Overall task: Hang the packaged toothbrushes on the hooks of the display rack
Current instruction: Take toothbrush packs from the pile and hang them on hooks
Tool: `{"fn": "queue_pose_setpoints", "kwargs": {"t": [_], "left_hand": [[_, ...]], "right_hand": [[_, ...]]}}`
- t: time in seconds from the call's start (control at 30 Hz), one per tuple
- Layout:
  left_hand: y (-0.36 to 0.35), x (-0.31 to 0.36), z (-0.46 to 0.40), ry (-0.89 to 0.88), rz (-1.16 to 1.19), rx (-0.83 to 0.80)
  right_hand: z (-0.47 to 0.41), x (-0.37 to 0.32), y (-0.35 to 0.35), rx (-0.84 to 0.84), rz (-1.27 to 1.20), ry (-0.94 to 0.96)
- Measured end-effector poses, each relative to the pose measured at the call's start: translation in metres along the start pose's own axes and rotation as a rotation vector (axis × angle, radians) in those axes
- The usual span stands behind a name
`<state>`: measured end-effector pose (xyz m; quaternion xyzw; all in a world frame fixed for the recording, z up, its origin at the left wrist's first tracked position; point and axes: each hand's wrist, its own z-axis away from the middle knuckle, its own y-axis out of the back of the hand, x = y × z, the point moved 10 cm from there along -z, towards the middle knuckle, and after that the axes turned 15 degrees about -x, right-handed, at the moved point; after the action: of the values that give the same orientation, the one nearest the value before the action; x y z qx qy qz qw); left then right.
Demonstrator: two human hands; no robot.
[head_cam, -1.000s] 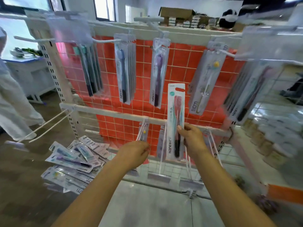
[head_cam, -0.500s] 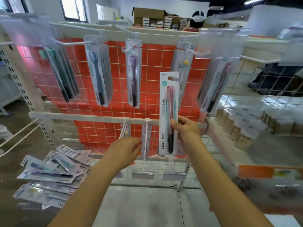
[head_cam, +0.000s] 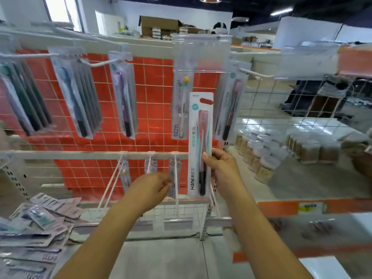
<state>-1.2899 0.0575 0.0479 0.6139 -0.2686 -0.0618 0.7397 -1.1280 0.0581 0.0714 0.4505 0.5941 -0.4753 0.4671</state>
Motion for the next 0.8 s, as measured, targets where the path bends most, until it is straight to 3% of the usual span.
{"fn": "queue_pose_setpoints", "kwargs": {"t": [0.2, 0.43, 0.8], "left_hand": [[-0.017, 0.029, -0.026, -0.054, -0.057, -0.043], [-0.038, 0.049, -0.049, 0.012, -0.063, -0.12], [-0.042, 0.049, -0.064, 0.049, -0.023, -0.121]], "right_hand": [[0.005, -0.007, 0.023, -0.047, 0.008, 0.024], [0.004, -0.015, 0.06, -0.04, 0.02, 0.02], [0.023, -0.082, 0.074, -0.058, -0.029, 0.258]]}}
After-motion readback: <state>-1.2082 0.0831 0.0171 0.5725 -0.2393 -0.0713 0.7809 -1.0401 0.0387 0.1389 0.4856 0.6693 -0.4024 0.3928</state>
